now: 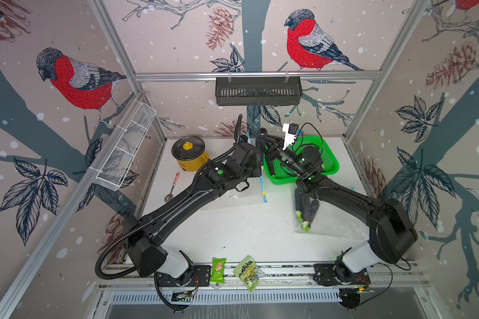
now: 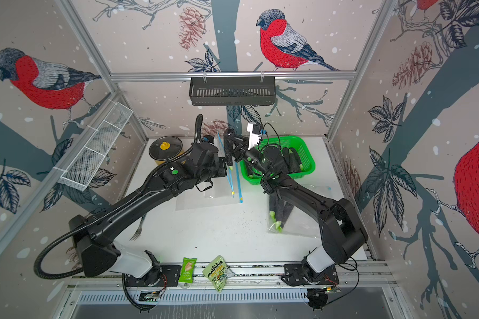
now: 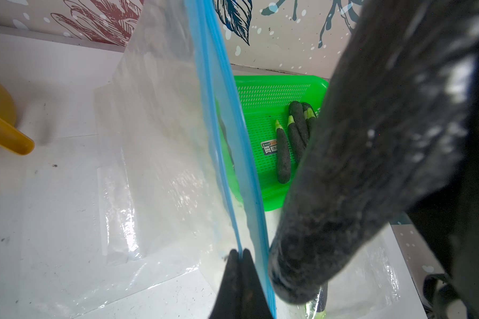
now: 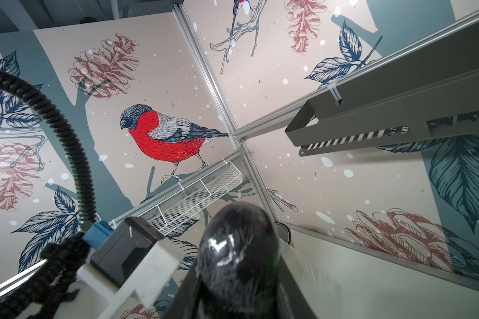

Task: Place the eggplant in a zip-top bag and seal the zipper
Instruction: Place the eggplant in the zipper food storage bag.

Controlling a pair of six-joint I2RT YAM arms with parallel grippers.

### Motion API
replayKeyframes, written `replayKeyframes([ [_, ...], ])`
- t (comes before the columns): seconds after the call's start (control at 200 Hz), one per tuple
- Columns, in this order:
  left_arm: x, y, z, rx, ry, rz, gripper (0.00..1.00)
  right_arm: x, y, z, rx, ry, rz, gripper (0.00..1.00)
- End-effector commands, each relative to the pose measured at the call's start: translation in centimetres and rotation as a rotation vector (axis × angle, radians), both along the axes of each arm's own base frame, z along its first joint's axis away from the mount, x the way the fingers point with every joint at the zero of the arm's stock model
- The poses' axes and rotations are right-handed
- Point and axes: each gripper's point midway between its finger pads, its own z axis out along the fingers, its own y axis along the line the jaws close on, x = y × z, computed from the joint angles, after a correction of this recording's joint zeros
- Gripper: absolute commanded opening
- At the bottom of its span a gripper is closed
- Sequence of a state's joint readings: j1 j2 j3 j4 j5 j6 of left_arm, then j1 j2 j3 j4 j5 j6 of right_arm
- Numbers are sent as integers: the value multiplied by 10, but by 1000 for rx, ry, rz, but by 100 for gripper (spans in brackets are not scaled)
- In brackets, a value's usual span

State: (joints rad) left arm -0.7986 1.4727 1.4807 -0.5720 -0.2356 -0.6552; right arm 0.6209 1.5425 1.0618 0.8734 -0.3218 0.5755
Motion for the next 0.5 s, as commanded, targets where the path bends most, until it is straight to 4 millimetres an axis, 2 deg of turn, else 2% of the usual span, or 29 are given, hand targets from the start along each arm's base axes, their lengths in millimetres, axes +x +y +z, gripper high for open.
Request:
replayKeyframes([
  [0.0,3,-1,6,-34,-16,5,0,-7,-9,24,32,-50,-24,20],
  [0.135,3,0,5,-32,-14,8,0,-16,-20,44,54,-86,-22,20],
  [0.235,4,-2,8,-46,-18,1,0,-19,-19,51,65,-97,-6,20],
  [0.49,-1,-14,16,-98,-35,-63,0,-9,-3,42,85,-75,43,19],
])
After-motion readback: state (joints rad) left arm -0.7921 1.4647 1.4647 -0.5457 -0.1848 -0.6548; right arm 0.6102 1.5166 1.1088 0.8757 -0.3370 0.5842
